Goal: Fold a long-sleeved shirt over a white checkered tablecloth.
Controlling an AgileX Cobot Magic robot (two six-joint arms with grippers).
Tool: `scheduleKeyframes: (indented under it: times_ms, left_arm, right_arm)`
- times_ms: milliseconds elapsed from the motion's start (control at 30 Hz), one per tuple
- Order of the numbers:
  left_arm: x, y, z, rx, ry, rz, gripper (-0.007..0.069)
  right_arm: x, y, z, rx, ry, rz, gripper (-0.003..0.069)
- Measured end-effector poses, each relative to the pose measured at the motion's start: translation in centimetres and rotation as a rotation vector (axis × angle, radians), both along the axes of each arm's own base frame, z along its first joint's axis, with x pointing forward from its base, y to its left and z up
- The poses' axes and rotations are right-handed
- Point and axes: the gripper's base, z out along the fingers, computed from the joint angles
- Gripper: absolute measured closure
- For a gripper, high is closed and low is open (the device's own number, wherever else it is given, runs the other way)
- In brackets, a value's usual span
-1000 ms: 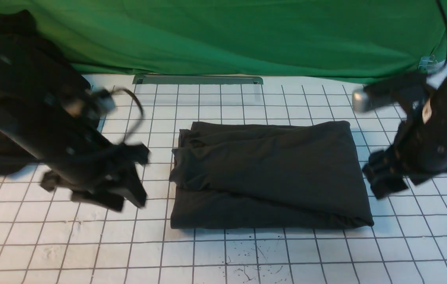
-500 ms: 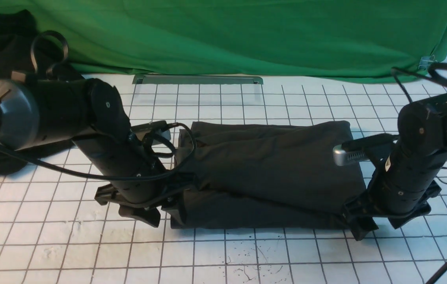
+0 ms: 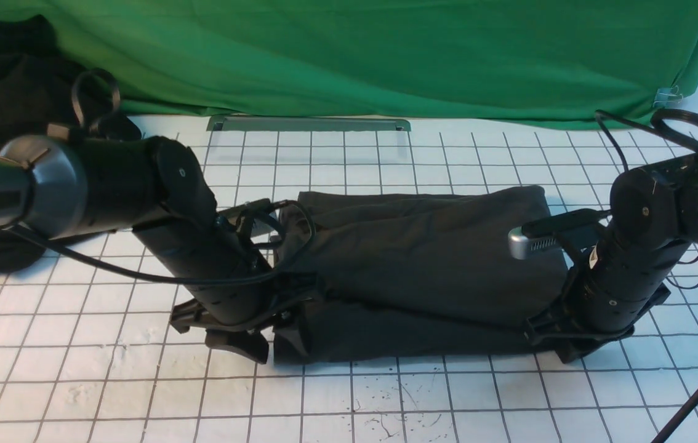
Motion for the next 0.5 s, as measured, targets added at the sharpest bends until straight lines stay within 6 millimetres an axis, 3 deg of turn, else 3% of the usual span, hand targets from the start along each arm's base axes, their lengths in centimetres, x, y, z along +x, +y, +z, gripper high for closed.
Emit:
scheduleKeyframes:
  times_ms: [67,100,133,167,300,500]
  left_arm:
    - [0.1,0.0,-0.1,-0.004,-0.001,0.003,0.045]
    - [0.1,-0.1,-0.1,-0.005,0.0,0.004,0.0465]
    - [0.1,-0.1,-0.1,-0.01,-0.002,0.002,0.0557]
    - [0.0,-0.1,0.0,-0.014,-0.002,0.0,0.0582]
    - [-0.4,-0.2,1.0,-0.038,-0.005,-0.022,0.0612]
    - [-2.3,-0.2,4.5,-0.076,-0.011,-0.077,0.0612]
  right_arm:
    - [0.0,0.0,0.0,-0.002,0.002,0.004,0.0614]
    - [0.0,0.0,0.0,-0.002,0.004,0.005,0.0615]
    - [-0.1,0.0,0.0,-0.005,0.011,0.009,0.0615]
    - [-0.2,-0.1,0.2,-0.008,0.018,0.013,0.0615]
    - [-1.1,-0.4,1.3,-0.024,0.059,0.024,0.0615]
    - [-3.2,-1.1,4.2,-0.043,0.116,0.025,0.0615]
